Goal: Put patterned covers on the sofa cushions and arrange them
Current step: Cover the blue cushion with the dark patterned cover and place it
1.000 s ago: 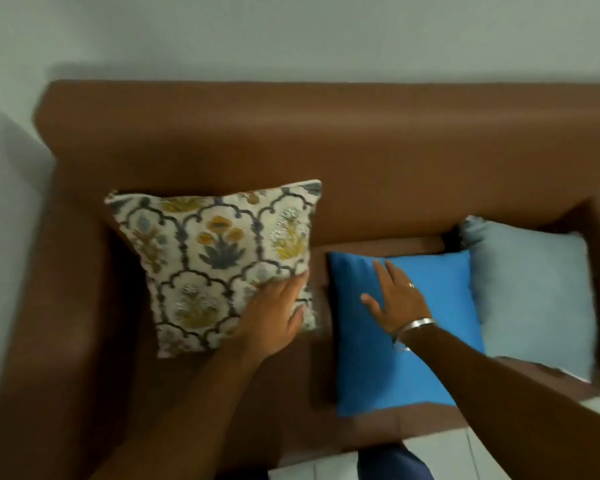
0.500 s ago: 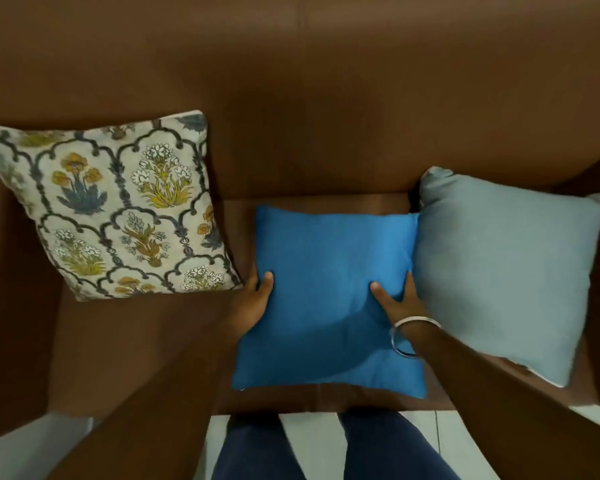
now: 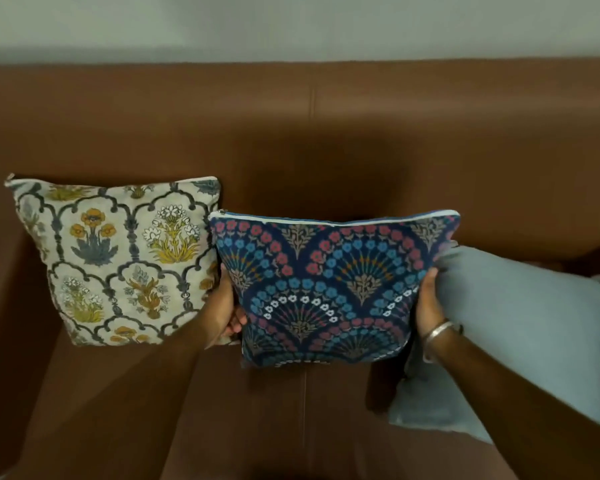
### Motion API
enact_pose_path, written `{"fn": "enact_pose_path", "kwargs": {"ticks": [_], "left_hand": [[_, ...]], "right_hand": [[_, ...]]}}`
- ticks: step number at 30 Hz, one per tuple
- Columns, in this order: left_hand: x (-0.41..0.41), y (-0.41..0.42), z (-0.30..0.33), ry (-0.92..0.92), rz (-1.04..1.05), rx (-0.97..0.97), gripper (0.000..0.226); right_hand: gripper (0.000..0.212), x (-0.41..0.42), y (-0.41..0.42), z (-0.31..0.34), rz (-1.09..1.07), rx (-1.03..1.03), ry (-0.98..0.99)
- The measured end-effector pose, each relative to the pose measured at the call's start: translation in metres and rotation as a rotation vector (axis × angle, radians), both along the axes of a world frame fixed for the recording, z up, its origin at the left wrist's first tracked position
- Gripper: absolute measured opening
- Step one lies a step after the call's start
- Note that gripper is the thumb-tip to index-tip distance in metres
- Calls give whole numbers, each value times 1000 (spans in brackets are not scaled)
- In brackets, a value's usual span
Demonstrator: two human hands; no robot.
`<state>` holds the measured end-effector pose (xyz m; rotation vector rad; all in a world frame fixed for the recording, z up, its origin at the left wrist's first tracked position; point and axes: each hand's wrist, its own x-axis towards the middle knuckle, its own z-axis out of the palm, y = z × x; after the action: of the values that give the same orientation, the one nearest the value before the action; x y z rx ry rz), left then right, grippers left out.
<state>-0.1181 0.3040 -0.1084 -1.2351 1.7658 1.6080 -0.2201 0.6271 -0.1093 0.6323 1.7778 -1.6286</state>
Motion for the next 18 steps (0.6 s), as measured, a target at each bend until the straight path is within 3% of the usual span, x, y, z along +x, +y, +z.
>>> {"fn": "enact_pose_path", "kwargs": {"ticks": [4,6,10,15,16,18], "left_hand": [[-18,-8,-21,-77,45,-104,90],[-19,-10,-29,-32,68,-107,87],[-33,-9,-34,130,140,-162,83],[-39,-5,-30,150,255,-171,85],[-33,-1,-26,191,214,-270,86],[-12,9,-25,315,-74,-679,75]], "right_hand": [[121,-21,-28,-17,157,233,101],[127,-22,-33,-27,132,284,138],[111,-27,-38,-40,1,277,205],[93,-32,-43,-37,-30,251,346],[88,-24,-42,-34,-5,340,442],[82,5,-37,-27,197,690,773]]}}
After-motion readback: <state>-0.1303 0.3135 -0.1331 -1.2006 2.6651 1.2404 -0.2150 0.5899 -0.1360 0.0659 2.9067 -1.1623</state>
